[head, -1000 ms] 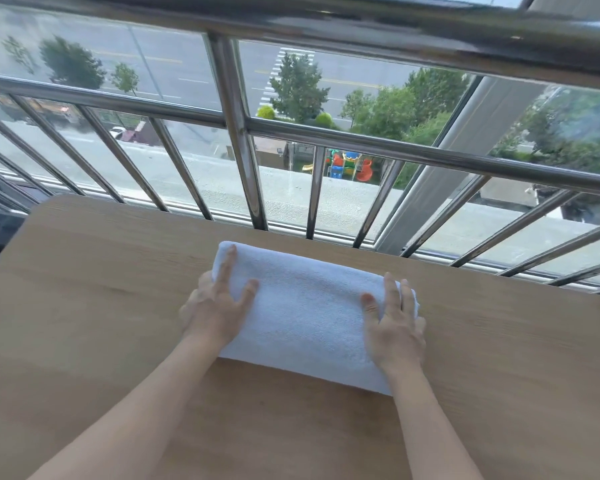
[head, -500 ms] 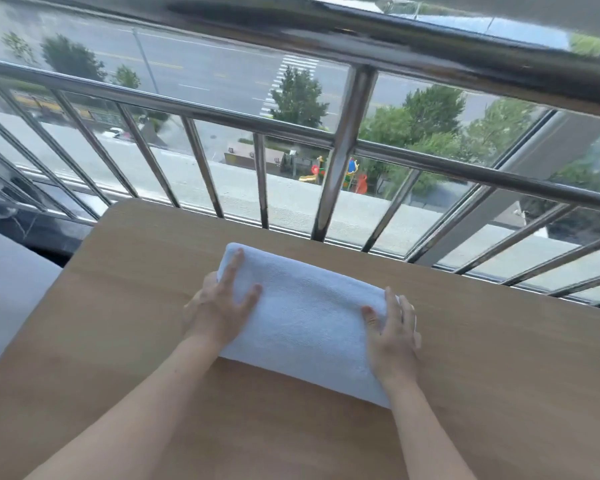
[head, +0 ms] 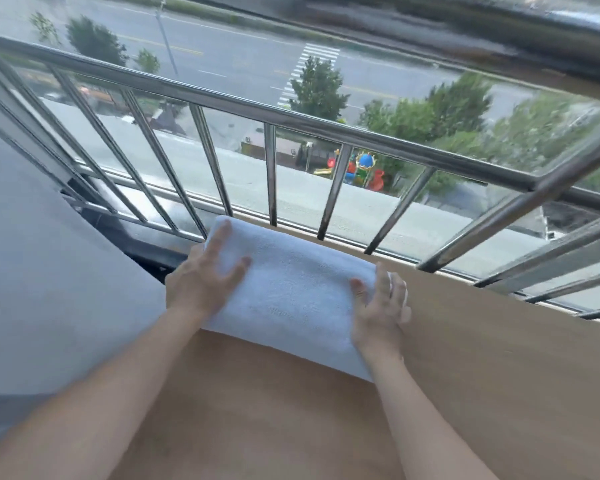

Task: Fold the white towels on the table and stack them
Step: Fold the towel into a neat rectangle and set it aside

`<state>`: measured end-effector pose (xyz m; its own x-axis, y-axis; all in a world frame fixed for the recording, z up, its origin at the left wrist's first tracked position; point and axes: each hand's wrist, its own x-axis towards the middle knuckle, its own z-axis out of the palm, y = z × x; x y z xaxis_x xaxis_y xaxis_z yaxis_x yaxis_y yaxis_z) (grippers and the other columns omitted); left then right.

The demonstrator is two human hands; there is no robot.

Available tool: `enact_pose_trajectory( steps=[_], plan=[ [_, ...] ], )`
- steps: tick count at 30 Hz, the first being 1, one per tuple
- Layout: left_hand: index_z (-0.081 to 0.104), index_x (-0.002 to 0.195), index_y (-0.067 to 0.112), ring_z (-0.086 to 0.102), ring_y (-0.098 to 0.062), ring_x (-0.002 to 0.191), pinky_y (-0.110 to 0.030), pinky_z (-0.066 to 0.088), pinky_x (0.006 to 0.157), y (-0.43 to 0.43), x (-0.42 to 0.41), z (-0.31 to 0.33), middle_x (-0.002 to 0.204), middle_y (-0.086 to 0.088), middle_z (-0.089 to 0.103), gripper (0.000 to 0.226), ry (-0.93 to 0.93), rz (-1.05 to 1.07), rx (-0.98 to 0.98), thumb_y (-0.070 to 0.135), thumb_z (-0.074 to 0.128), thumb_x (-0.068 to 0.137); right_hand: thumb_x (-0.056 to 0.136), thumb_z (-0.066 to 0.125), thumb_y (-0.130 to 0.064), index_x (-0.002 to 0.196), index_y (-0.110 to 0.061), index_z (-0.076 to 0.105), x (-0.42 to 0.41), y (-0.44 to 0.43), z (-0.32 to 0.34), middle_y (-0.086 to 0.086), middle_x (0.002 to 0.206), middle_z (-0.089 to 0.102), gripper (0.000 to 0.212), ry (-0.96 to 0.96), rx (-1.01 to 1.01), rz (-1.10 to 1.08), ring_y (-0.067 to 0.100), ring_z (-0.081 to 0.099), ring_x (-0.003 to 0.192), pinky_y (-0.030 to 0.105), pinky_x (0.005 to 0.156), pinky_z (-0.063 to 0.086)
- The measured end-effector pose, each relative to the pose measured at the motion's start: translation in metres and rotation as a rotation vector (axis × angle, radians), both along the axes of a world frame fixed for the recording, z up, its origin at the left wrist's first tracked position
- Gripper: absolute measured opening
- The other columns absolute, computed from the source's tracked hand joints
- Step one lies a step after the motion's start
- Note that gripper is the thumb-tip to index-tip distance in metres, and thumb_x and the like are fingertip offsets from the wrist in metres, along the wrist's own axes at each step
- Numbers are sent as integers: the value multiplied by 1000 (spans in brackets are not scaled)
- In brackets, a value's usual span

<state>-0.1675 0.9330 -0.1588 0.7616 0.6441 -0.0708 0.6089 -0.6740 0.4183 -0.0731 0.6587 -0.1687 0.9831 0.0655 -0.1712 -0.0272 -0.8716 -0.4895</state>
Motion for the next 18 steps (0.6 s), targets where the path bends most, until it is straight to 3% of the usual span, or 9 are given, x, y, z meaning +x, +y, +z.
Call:
enact_pose_trajectory(
  steps=[4, 14, 16, 18],
  plan=[
    [1, 143, 66, 63, -33, 108, -41, 37, 75, 23, 26, -2, 125, -3, 60, 70, 6, -18, 54, 86, 28, 82, 97, 28, -65, 154, -36, 23, 25, 25, -6, -4, 161, 18, 65, 16, -32, -31, 29, 28, 141, 42, 111, 23],
    [6, 146, 62, 63, -36, 98, -41, 40, 73, 35, 45, -9, 111, -8, 60, 70, -24, -37, 88, 84, 28, 83, 90, 16, -78, 148, -48, 23, 42, 33, -3, -11, 157, 19, 66, 31, -36, -43, 28, 27, 141, 47, 109, 29],
    [4, 146, 62, 63, -37, 99, -41, 39, 72, 33, 43, -8, 112, -10, 58, 69, -3, -46, 64, 83, 28, 84, 88, 10, -80, 149, -48, 20, 41, 35, 3, -12, 158, 17, 69, 56, -51, -43, 28, 25, 143, 48, 111, 28],
    [1, 147, 60, 57, -38, 112, -43, 40, 78, 30, 42, -4, 126, -12, 53, 68, 54, -37, 14, 79, 28, 87, 90, 8, -77, 151, -48, 17, 39, 37, 10, -12, 162, 11, 69, 101, -92, -32, 30, 21, 145, 48, 113, 24]
  ],
)
